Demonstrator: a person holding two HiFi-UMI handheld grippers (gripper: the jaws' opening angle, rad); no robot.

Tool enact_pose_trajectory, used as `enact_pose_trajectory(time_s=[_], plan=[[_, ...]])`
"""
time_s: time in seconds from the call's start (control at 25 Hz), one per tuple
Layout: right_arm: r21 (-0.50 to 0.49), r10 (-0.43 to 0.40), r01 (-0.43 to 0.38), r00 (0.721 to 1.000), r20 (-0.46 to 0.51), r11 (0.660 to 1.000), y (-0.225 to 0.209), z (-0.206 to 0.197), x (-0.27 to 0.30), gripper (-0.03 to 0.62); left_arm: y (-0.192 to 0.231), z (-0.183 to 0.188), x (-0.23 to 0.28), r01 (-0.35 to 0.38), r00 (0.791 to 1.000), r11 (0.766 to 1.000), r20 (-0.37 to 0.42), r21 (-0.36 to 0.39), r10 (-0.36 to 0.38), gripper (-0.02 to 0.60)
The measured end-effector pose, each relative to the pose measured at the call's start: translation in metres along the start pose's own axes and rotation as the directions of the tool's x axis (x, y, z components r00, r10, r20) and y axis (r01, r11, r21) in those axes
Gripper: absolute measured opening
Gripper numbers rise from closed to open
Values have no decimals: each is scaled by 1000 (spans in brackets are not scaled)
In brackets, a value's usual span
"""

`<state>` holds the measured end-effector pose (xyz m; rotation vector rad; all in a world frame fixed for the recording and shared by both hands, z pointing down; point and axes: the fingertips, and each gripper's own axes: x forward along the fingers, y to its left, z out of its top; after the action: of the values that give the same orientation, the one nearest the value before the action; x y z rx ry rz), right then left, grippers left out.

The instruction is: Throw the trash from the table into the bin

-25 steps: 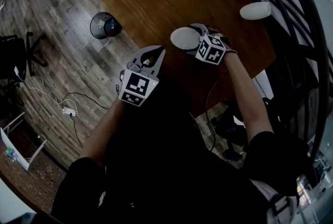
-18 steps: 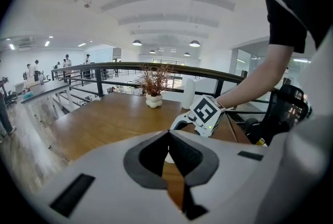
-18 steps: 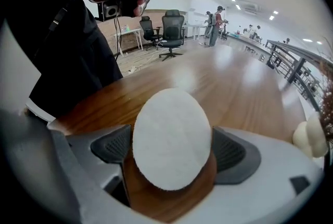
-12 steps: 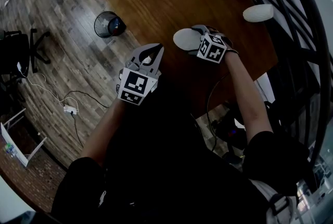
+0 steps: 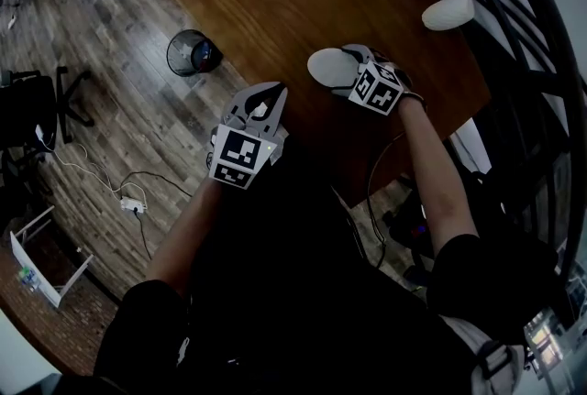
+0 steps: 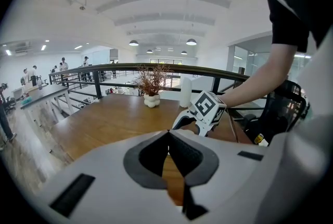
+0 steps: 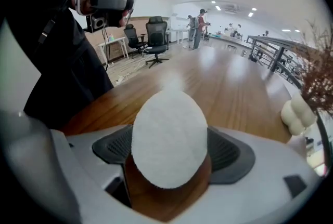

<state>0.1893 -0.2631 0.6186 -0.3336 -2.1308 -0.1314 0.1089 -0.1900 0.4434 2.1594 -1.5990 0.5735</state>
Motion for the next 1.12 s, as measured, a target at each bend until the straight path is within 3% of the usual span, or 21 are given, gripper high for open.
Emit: enact_pose_trajectory(time_s=[0.28,0.44,0.64,0.76,0.92,1.12], plan=[[215,-141,98,971,196,972,-9,33,-43,457,0,16,3,3,1000,1000,31,11,-3,11],[332,-266,159,913,310,930,-16,56,-77,457,4,26,1,-20,998,1000,55,18,19,11],[416,-387,220,841,377,882,-16,71,-107,457,10,34,-14,-60,994,998,89,-5,60,11],[450,-402,205,824,400,869,-7,77,-111,457,17,30,-27,-80,992,996,93,-26,83,11],[438,-377,174,819,434,882,0,92,-106,457,26,22,-39,-124,987,990,91,-60,130,11],[449,-351,108,789,504,887,16,137,-97,457,54,7,-83,-203,972,973,101,-108,214,11]])
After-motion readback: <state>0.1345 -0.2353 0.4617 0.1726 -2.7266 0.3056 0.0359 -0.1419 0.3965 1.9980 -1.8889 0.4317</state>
